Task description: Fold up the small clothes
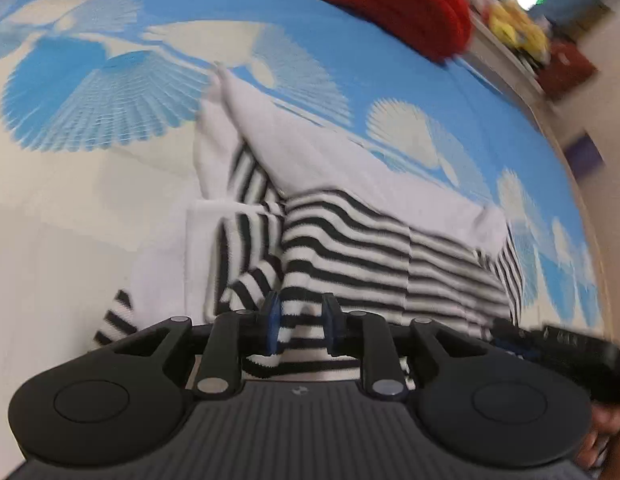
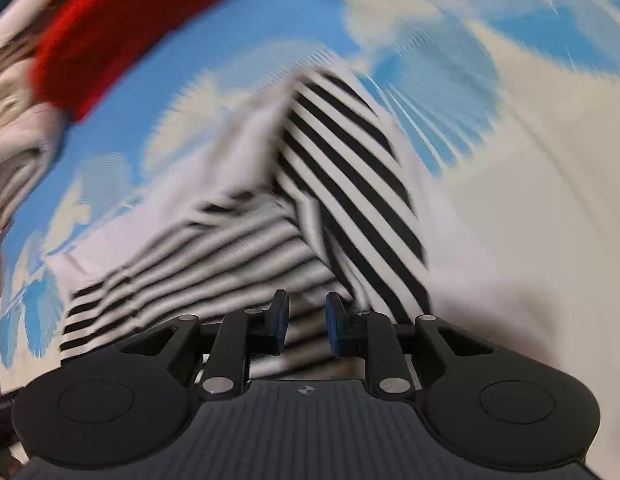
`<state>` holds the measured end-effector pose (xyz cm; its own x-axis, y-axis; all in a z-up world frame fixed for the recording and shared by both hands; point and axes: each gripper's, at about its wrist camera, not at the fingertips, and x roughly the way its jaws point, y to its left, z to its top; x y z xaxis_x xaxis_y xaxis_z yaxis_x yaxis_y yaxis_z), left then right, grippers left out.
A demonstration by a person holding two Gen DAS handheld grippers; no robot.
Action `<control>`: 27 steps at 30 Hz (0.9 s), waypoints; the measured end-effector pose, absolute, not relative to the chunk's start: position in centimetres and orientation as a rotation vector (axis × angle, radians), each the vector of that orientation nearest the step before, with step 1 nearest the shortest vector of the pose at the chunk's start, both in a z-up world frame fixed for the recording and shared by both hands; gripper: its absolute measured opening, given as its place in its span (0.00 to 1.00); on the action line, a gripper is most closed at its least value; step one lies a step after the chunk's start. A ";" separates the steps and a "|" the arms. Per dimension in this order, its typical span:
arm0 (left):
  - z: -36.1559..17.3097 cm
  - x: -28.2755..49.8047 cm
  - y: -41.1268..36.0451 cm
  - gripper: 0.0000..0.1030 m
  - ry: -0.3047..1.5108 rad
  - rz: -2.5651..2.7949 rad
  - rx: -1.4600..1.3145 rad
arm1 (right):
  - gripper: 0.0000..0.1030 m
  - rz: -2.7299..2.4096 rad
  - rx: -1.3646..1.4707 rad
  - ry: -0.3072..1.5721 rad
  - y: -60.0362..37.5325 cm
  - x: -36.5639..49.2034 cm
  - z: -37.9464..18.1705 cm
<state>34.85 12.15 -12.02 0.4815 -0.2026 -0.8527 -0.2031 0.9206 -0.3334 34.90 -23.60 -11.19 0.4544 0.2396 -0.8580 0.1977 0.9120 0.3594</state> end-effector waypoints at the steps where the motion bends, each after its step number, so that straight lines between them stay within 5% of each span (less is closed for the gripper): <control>1: -13.1 34.9 12.1 0.23 1.114 0.030 -0.373 | 0.21 0.059 0.445 1.111 -23.4 34.9 -11.3; 5: -12.3 33.3 13.1 0.23 1.128 0.043 -0.382 | 0.13 0.021 0.480 1.249 -24.2 34.8 -13.1; 13: -2.7 22.8 13.1 0.29 0.990 -0.072 -0.319 | 0.33 0.049 0.382 0.959 -26.9 27.8 -1.5; 16: -2.9 17.9 12.7 0.44 1.004 -0.051 -0.281 | 0.39 0.089 0.397 0.940 -28.9 22.7 0.1; 18: -4.4 14.9 12.6 0.68 1.035 -0.021 -0.296 | 0.45 0.067 0.382 0.936 -30.5 19.0 0.1; 20: -6.8 12.9 12.7 0.77 1.087 0.042 -0.331 | 0.46 0.020 0.381 0.956 -31.3 16.5 -1.1; 27: -11.1 10.7 14.0 0.77 1.201 0.143 -0.479 | 0.46 -0.098 0.517 1.150 -33.1 11.3 -7.7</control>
